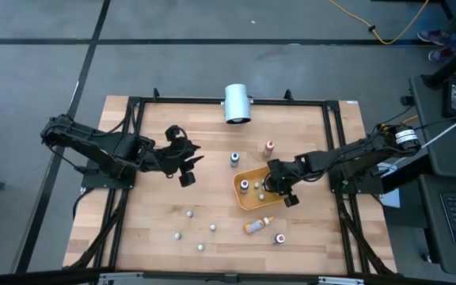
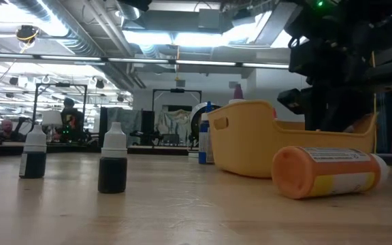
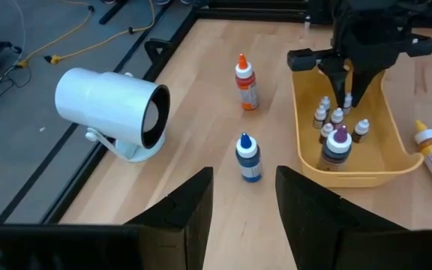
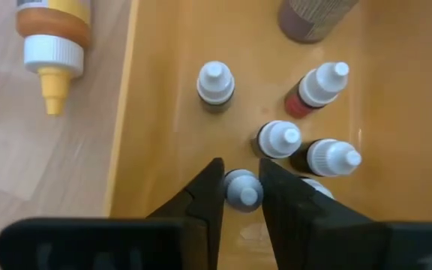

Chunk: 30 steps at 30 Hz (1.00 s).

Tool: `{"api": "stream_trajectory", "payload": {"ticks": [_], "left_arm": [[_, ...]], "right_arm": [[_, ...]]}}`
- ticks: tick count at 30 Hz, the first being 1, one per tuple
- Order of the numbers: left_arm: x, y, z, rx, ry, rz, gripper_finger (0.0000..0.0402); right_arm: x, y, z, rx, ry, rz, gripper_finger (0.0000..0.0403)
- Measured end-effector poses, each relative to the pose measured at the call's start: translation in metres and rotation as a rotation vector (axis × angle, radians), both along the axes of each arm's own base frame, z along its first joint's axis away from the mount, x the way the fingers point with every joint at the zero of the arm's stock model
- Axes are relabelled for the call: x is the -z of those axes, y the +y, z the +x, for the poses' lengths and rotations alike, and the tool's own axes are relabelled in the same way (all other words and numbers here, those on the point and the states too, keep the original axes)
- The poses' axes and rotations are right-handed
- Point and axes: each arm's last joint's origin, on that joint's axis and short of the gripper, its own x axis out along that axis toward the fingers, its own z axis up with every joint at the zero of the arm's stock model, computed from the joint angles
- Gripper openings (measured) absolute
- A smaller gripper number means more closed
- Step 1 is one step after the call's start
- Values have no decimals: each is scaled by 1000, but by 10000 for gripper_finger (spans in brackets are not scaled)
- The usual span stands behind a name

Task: Pick & Place food coloring
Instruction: Put the small pink food coloring bottle into the yellow bin, then put the large yellow food coloring bottle into the yellow bin

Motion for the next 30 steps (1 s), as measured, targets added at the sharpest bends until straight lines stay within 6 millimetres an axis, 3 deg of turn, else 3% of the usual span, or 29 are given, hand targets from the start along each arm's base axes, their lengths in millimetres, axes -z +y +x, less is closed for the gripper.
{"api": "stream_trajectory", "payload": {"ticks": [30], "left_arm": [[0, 0, 0, 6, 1, -7, 141]], "right_arm": [[-12, 0, 3, 1, 47, -8, 97]]}}
